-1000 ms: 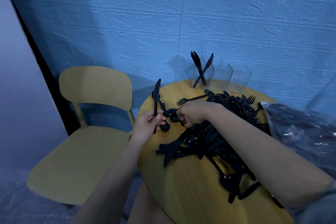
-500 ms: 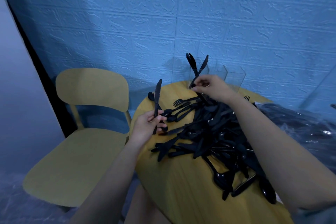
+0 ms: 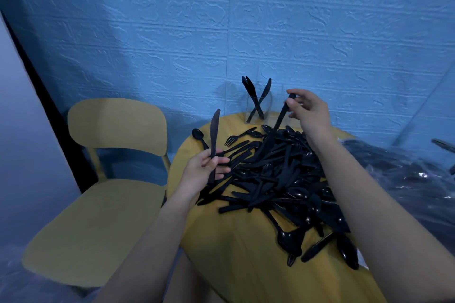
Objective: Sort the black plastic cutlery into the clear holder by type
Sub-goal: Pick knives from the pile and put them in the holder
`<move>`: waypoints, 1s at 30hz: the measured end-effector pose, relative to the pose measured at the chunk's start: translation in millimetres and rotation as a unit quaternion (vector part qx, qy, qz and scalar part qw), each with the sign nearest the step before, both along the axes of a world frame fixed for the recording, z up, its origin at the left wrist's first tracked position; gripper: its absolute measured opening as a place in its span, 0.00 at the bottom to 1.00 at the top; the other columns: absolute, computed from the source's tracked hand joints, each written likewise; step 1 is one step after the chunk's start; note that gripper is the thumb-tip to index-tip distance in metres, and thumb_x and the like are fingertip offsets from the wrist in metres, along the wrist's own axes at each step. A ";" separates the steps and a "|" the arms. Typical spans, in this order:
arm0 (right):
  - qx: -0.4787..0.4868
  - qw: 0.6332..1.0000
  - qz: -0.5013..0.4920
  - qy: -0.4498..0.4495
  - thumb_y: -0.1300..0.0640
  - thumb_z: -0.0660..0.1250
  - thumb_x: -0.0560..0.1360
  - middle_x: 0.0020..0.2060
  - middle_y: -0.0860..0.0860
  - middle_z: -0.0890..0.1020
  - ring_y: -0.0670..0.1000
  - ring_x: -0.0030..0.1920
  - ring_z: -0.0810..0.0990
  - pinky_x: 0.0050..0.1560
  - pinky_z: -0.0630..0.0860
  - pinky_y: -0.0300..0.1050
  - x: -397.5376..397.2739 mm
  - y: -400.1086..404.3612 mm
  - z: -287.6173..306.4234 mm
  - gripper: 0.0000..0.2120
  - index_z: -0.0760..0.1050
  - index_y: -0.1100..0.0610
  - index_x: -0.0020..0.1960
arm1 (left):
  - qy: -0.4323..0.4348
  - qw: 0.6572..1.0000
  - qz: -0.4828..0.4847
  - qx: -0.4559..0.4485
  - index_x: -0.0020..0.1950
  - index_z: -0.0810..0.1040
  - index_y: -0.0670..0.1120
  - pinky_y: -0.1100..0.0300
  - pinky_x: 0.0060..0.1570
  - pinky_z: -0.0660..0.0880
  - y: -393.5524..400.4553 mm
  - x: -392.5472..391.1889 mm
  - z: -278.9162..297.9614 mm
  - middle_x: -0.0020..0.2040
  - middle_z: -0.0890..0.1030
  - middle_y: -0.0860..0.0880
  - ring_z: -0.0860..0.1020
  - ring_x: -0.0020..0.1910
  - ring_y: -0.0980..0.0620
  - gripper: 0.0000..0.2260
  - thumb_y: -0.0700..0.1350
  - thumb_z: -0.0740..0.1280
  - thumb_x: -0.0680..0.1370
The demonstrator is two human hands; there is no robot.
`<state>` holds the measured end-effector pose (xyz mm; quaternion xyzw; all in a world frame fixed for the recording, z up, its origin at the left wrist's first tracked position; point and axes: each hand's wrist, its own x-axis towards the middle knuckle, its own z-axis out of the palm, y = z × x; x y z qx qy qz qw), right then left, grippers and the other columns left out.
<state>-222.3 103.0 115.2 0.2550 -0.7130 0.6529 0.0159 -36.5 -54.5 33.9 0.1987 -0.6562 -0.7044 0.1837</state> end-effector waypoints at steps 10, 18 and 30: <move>-0.119 0.989 -0.084 0.037 0.63 0.68 0.75 0.40 0.50 0.81 0.44 0.41 0.81 0.47 0.78 0.38 53.0 15.8 -15.2 0.05 0.76 0.55 0.47 | 0.029 0.984 0.003 0.176 0.58 0.75 0.42 0.57 0.47 0.80 20.2 -1.3 14.2 0.50 0.83 0.45 0.84 0.44 0.49 0.08 0.36 0.60 0.80; -0.206 0.972 -0.041 -0.104 0.68 0.67 0.74 0.44 0.55 0.83 0.53 0.47 0.83 0.51 0.80 0.44 129.6 3.4 -53.6 0.05 0.76 0.60 0.43 | 0.067 0.972 -0.018 0.224 0.62 0.73 0.41 0.59 0.46 0.81 49.2 -4.9 18.6 0.53 0.82 0.44 0.84 0.45 0.51 0.12 0.35 0.58 0.81; 0.029 0.996 0.009 -0.081 0.61 0.69 0.74 0.39 0.49 0.83 0.43 0.41 0.80 0.42 0.75 0.32 152.5 8.8 -87.1 0.06 0.78 0.51 0.47 | 0.070 0.984 0.029 0.163 0.56 0.78 0.46 0.66 0.39 0.78 57.1 8.1 12.4 0.51 0.83 0.49 0.83 0.45 0.56 0.10 0.36 0.66 0.77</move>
